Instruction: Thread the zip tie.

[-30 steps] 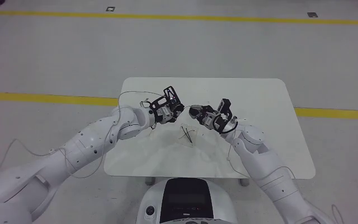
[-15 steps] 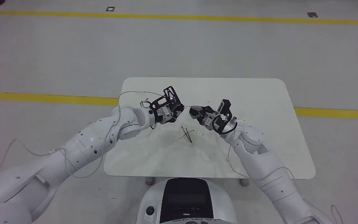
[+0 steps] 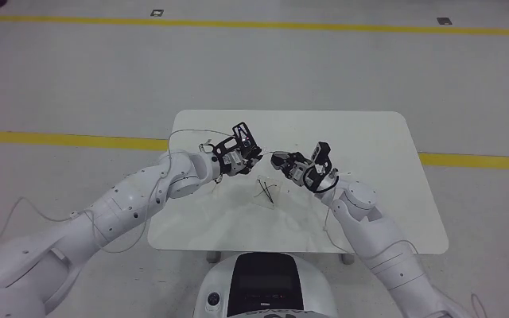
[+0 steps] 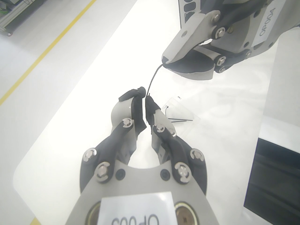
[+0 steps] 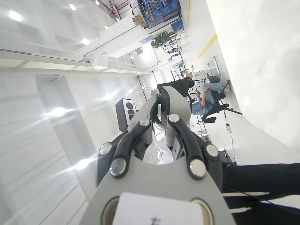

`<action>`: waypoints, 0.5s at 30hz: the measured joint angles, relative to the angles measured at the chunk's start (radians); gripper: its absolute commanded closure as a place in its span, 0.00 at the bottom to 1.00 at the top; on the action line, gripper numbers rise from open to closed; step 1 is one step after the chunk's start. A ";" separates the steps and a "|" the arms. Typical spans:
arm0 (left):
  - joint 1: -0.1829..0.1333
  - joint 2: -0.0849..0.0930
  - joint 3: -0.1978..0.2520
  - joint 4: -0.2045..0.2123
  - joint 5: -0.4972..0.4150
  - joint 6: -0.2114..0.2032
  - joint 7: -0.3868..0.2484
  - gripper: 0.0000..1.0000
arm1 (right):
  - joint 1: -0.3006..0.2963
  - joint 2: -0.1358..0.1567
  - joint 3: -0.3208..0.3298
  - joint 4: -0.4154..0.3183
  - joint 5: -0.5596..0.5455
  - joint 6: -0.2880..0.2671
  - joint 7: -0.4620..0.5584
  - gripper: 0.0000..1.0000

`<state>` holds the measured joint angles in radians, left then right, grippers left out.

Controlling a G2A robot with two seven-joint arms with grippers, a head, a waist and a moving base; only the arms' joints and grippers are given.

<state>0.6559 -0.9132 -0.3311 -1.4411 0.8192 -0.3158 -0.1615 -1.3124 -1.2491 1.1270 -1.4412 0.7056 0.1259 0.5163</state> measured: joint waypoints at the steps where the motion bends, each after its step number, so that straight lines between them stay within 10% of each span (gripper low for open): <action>1: 0.000 0.000 0.000 0.000 0.000 0.000 0.000 0.00 | -0.001 0.000 0.001 -0.001 -0.002 -0.002 0.002 1.00; 15: 0.000 0.000 0.000 0.000 0.000 0.000 0.000 0.00 | -0.003 0.007 0.031 0.002 -0.040 -0.028 0.046 1.00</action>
<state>0.6559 -0.9132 -0.3311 -1.4411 0.8192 -0.3158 -0.1615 -1.3157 -1.2420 1.1577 -1.4394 0.6660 0.0976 0.5619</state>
